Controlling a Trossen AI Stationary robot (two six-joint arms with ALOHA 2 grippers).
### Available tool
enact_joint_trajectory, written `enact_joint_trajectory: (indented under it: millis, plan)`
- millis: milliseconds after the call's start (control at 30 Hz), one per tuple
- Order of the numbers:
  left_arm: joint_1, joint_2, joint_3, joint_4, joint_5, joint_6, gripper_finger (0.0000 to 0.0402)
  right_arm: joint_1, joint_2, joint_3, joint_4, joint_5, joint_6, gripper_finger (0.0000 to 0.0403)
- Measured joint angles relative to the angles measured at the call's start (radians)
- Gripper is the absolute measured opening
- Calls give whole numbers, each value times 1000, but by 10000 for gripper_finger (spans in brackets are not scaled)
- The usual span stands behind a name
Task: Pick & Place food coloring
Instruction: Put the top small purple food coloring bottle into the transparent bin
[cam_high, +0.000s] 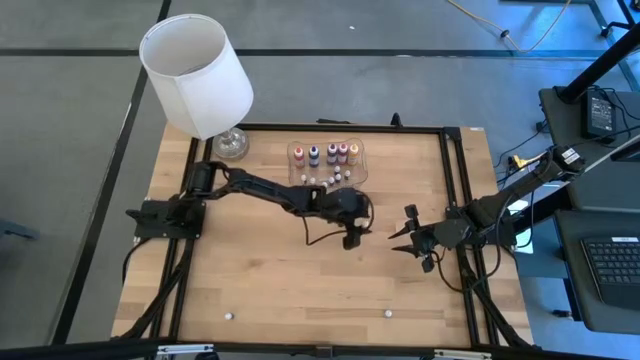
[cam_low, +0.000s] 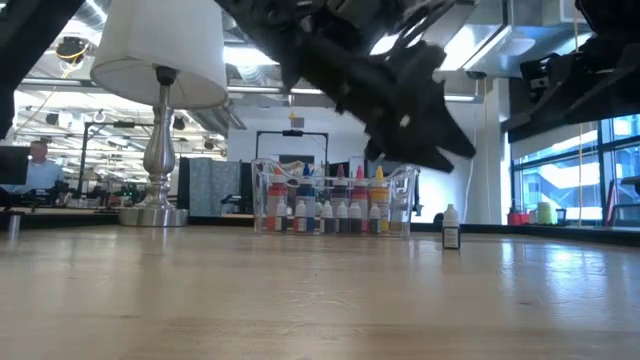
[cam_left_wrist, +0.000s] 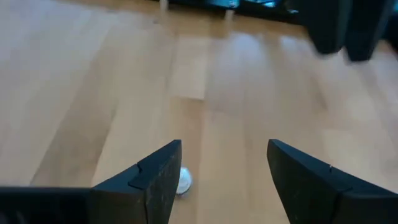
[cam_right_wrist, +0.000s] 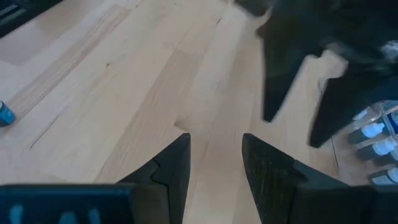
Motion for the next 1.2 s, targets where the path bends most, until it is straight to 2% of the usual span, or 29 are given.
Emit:
enact_joint_trajectory:
  millis: [200,333,667,900,1200]
  plan:
    - [12,6,137,-240,-12,21,228,0,0,0,0,0,3,147]
    - [15,37,190,-295,-6,59,231,0,0,0,1,0,-4,147]
    - [29,107,207,-309,-11,57,229,0,0,0,-7,0,-8,147]
    - [33,147,209,-259,-13,69,231,0,0,0,-8,3,-11,147]
    - [32,148,208,-266,-13,92,229,0,0,0,-10,2,-3,147]
